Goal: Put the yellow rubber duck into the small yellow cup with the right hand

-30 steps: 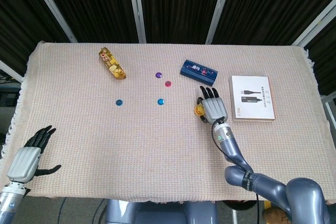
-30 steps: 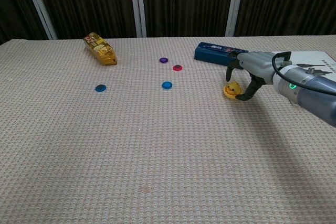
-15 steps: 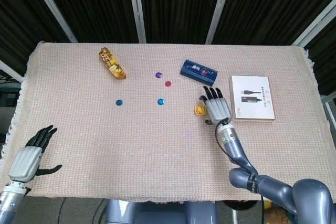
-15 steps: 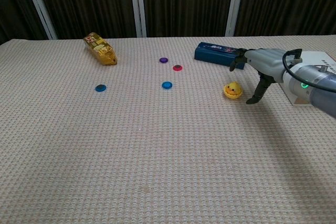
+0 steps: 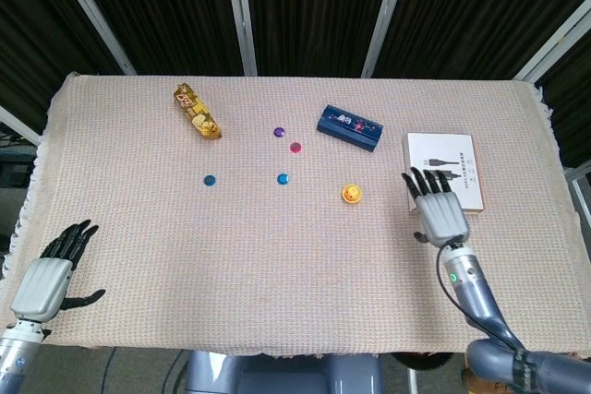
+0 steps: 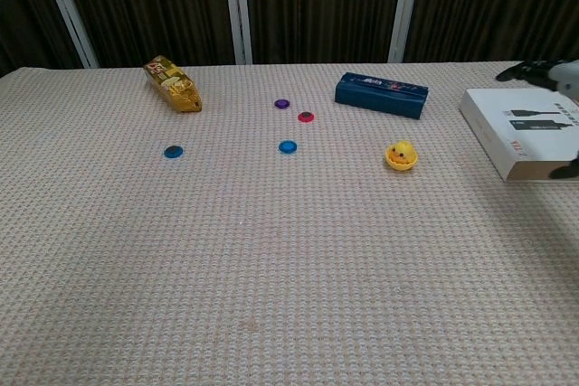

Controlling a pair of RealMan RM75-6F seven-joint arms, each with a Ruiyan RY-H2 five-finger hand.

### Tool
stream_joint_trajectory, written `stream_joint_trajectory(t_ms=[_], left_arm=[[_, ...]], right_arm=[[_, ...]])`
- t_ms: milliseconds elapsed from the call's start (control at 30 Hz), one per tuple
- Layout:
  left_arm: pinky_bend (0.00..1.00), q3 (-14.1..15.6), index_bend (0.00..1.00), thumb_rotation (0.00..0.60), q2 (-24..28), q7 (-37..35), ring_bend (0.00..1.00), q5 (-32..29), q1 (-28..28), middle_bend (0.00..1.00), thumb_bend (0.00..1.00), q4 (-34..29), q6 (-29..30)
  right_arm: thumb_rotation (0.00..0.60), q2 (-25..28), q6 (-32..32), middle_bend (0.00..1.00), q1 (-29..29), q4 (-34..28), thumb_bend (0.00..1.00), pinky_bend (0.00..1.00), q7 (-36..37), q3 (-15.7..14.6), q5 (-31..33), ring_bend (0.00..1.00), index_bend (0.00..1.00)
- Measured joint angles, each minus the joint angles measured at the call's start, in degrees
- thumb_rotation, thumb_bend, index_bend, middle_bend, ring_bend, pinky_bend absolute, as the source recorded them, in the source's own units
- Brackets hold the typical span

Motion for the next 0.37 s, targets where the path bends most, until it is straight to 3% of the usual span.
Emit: stream_joint_trajectory(t_ms=[167, 367], left_arm=[[0.17, -0.1, 0.0, 0.6, 0.0, 2.2, 0.0, -0.6, 0.6, 0.0, 0.0, -0.2, 0.7], [0.17, 0.0, 0.0, 0.6, 0.0, 3.0, 0.0, -1.3, 1.2, 0.0, 0.0, -0.4, 1.1]], right_arm=[[0.6, 8.3, 7.9, 0.0, -7.6, -7.3, 0.0, 0.0, 2.2, -4.1, -4.0, 0.0, 0.0], [0.6, 11.4, 14.1, 0.0, -13.9, -9.6, 0.0, 0.0, 8.6, -7.4, -9.6, 0.0, 0.0]])
